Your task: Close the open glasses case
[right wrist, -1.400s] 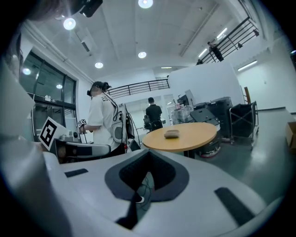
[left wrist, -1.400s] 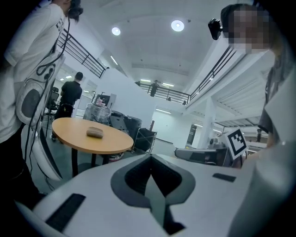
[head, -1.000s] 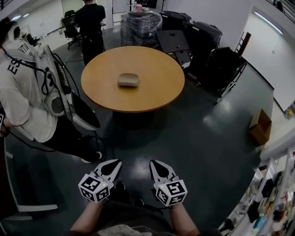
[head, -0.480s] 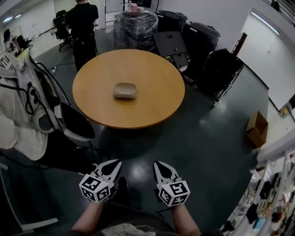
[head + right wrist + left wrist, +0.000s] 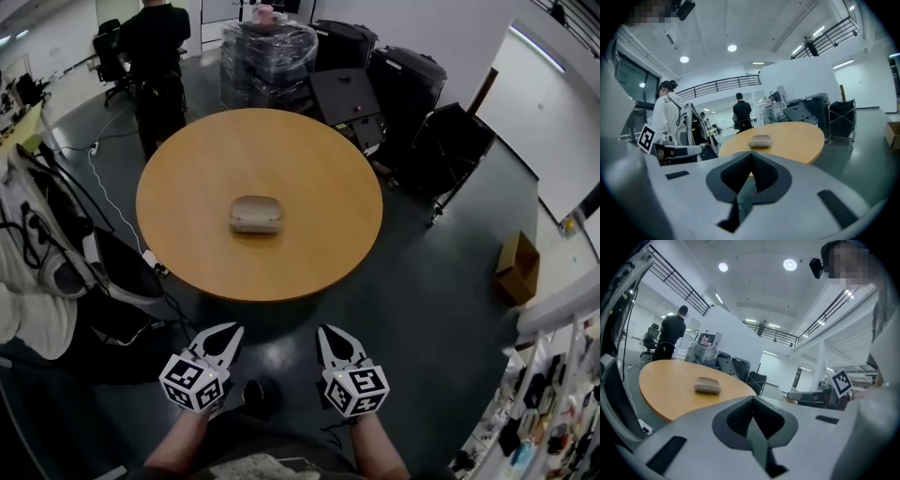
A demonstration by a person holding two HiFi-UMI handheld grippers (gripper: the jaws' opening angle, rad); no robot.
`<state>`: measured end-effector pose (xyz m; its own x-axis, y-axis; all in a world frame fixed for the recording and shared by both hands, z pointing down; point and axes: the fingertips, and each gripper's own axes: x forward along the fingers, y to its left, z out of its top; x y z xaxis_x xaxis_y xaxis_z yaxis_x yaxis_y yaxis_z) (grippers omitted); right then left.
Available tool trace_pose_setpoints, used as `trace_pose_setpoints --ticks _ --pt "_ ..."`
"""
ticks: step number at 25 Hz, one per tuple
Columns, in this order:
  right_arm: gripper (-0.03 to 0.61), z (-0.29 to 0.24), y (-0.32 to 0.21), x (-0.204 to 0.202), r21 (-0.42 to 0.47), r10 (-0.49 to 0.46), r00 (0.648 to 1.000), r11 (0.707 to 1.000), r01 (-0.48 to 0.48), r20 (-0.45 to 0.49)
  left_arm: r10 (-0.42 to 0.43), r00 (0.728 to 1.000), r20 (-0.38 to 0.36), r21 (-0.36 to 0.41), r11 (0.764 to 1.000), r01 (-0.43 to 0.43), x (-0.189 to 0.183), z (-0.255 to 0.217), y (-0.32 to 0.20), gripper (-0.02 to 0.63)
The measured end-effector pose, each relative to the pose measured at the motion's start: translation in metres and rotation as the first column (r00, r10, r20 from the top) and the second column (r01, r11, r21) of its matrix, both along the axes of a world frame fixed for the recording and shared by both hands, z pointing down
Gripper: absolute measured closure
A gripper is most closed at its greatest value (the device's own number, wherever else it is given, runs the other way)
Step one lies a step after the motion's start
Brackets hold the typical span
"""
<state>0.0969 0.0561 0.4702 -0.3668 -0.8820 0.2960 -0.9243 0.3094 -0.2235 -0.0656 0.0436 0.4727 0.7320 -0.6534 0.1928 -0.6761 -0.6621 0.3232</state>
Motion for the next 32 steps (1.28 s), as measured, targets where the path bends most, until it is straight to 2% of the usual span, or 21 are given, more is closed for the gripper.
trace_pose_setpoints --ticks 6,14,26,32 --pt "0.589 0.003 -0.059 -0.013 -0.018 0.074 0.997 0.997 -0.073 0.027 0.03 1.0 -0.008 -0.023 0.999 -0.03 -0.019 0.006 -0.054 0.606" --pt "0.589 0.017 -0.121 -0.019 -0.051 0.086 0.994 0.995 -0.083 0.062 0.029 1.0 -0.009 -0.042 0.999 -0.029 -0.025 0.019 -0.115 0.606" --pt "0.589 0.013 -0.262 -0.029 -0.022 -0.05 0.995 0.998 0.052 0.083 -0.079 0.996 0.034 -0.051 0.995 0.081 -0.028 0.018 -0.213 0.606" --pt "0.589 0.024 -0.303 -0.04 -0.06 -0.175 0.983 0.982 0.178 0.052 -0.121 0.991 0.057 -0.088 0.988 0.126 -0.026 0.034 -0.262 0.606"
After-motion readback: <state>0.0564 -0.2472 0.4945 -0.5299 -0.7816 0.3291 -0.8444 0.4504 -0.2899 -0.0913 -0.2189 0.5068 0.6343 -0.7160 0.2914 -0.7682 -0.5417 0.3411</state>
